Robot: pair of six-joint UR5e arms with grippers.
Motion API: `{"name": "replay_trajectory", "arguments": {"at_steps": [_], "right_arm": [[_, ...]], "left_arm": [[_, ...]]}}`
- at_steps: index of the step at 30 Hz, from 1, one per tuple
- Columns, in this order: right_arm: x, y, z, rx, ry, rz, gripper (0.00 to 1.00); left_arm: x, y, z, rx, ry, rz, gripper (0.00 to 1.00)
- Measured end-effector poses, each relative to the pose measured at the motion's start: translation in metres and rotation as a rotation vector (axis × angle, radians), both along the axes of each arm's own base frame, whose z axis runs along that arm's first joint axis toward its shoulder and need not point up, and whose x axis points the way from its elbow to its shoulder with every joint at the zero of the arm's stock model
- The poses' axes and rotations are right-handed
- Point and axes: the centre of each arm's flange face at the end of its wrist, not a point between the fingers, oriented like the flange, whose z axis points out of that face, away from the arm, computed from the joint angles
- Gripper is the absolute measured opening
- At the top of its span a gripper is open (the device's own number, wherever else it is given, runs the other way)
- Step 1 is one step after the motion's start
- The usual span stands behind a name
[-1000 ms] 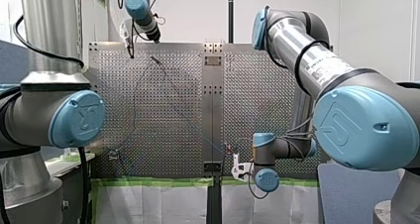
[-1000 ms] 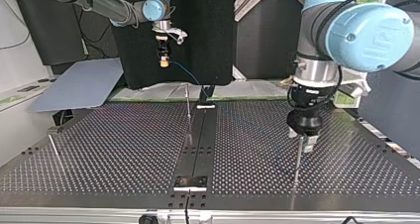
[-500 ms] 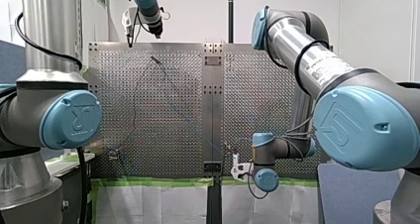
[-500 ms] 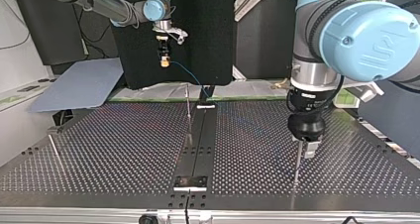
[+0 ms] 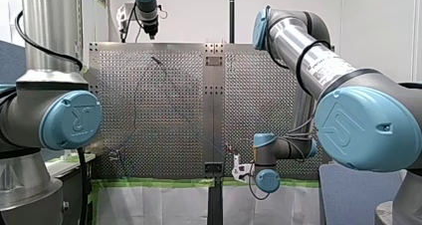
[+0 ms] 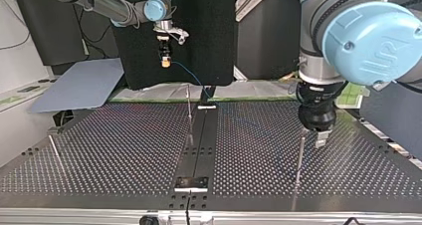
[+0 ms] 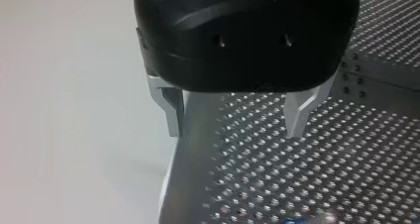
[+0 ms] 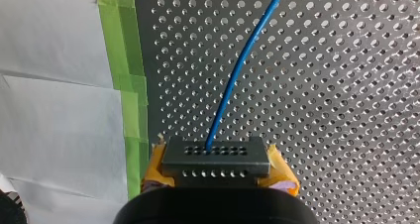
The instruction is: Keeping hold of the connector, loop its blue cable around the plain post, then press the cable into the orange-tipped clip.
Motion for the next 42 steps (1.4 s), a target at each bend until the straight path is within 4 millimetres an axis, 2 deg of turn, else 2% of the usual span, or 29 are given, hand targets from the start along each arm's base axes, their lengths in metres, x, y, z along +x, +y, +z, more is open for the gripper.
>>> {"name": "replay_trajectory", "arguments": {"at_steps": [9, 13, 42], "right_arm": [[0.000, 0.000, 0.000, 0.000, 0.001, 0.001, 0.00], [0.000, 0.000, 0.000, 0.000, 0.001, 0.001, 0.00], [0.001, 0.001, 0.000, 0.000, 0.002, 0.003, 0.00]], "left_arm": [[-0.011, 0.009, -0.032, 0.064, 0.139, 0.035, 1.00], [-0.016, 0.011, -0.039, 0.081, 0.187, 0.042, 1.00], [-0.023, 0.015, -0.040, 0.112, 0.219, 0.082, 1.00]]}}
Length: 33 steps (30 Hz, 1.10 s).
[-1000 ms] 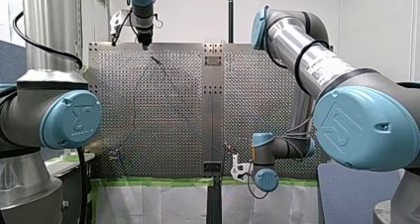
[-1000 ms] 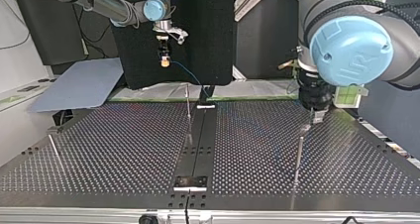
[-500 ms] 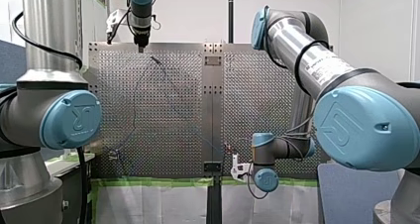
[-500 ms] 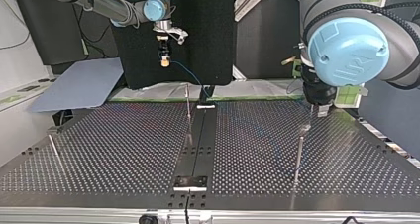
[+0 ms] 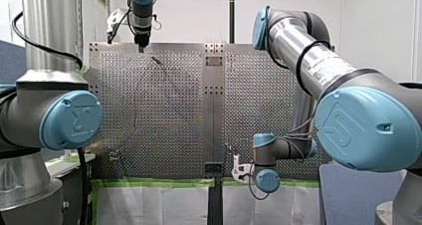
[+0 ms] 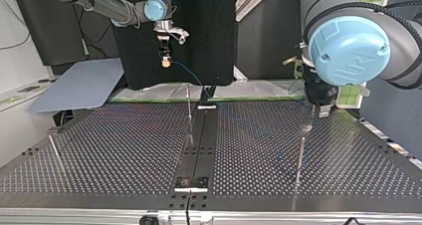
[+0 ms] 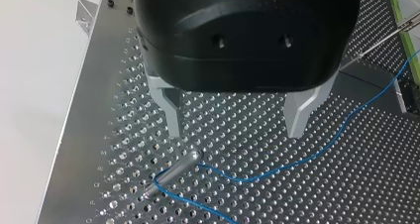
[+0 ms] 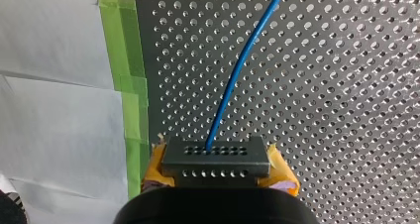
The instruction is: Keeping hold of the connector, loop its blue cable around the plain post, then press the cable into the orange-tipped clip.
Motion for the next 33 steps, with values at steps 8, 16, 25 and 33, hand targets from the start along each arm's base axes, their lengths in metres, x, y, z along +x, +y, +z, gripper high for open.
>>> {"name": "replay_trajectory", "arguments": {"at_steps": [8, 16, 25, 33], "right_arm": [[0.000, -0.001, 0.000, 0.000, 0.000, -0.001, 0.00], [-0.001, -0.001, 0.000, 0.001, 0.001, -0.002, 0.00], [0.001, -0.003, 0.001, 0.003, 0.002, -0.001, 0.00], [0.002, -0.002, 0.000, 0.004, 0.003, 0.000, 0.00]], "left_arm": [[0.002, -0.007, 0.000, 0.027, -0.001, -0.063, 1.00], [0.017, -0.027, -0.009, 0.063, -0.020, -0.164, 1.00], [0.041, -0.068, -0.009, 0.136, -0.081, -0.233, 1.00], [0.058, -0.108, -0.008, 0.204, -0.146, -0.258, 1.00]]}}
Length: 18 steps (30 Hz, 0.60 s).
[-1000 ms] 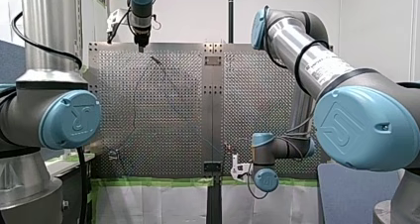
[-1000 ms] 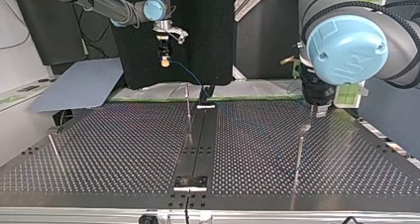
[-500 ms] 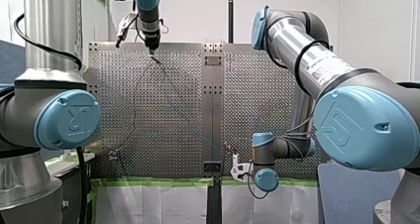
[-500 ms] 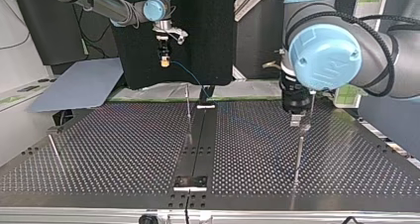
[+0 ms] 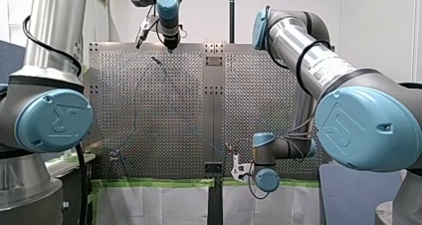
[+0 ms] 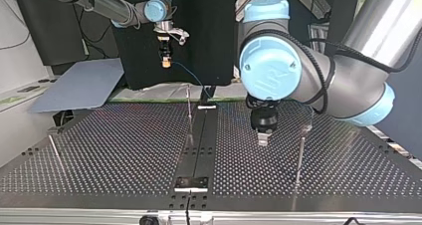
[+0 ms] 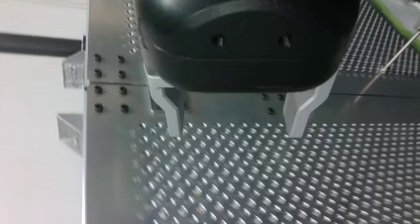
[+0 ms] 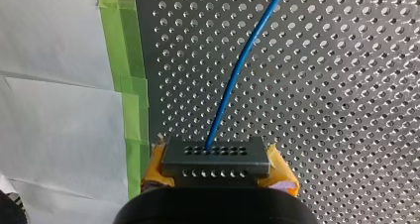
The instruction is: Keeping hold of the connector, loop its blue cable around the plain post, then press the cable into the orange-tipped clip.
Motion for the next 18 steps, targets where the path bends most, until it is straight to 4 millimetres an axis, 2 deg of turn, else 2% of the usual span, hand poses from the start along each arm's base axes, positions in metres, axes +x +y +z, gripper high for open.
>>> {"name": "replay_trajectory", "arguments": {"at_steps": [4, 7, 18], "right_arm": [[0.000, 0.001, 0.000, 0.002, 0.002, 0.001, 0.00], [0.001, 0.000, 0.000, 0.001, 0.001, 0.002, 0.00], [0.000, 0.003, -0.002, 0.017, 0.017, 0.003, 0.00]], "left_arm": [[0.006, -0.022, -0.003, 0.026, -0.026, -0.027, 1.00], [0.014, -0.034, -0.014, 0.057, -0.032, -0.033, 1.00], [0.064, -0.043, -0.071, 0.139, -0.028, 0.012, 1.00]]}}
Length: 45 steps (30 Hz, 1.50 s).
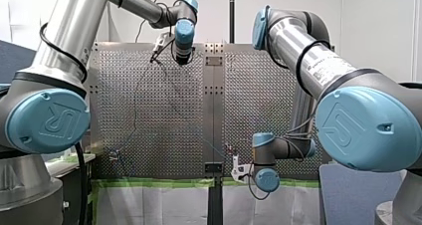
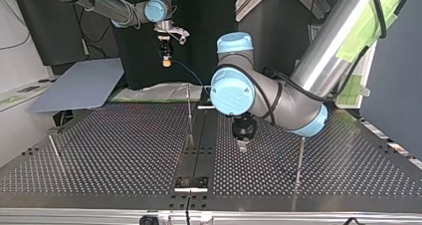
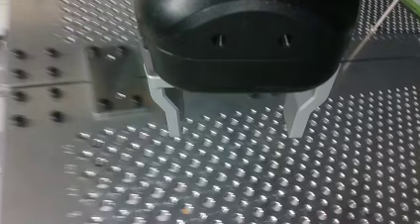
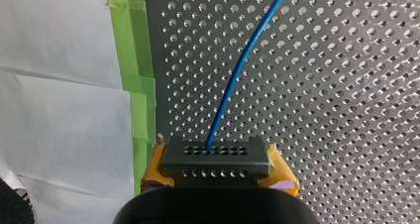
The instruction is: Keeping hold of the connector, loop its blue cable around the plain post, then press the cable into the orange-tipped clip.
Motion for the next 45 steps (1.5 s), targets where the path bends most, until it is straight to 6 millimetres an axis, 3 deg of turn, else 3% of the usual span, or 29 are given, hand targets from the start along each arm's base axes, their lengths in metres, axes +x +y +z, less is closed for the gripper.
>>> {"name": "replay_trajectory", "arguments": {"at_steps": [13, 24, 32, 45], "right_arm": [[0.000, 0.001, -0.001, 0.006, 0.005, 0.001, 0.00], [0.000, 0.002, -0.001, 0.007, 0.005, 0.002, 0.00], [0.000, 0.001, -0.001, 0.005, 0.004, 0.002, 0.00], [0.001, 0.001, 0.000, 0.004, 0.003, 0.002, 0.00]], "left_arm": [[0.026, 0.019, -0.012, 0.034, -0.021, 0.049, 1.00], [0.055, 0.036, -0.054, 0.134, 0.038, 0.120, 1.00], [0.063, 0.051, -0.056, 0.212, 0.047, 0.170, 1.00], [0.067, 0.054, -0.075, 0.257, 0.036, 0.171, 1.00]]}}
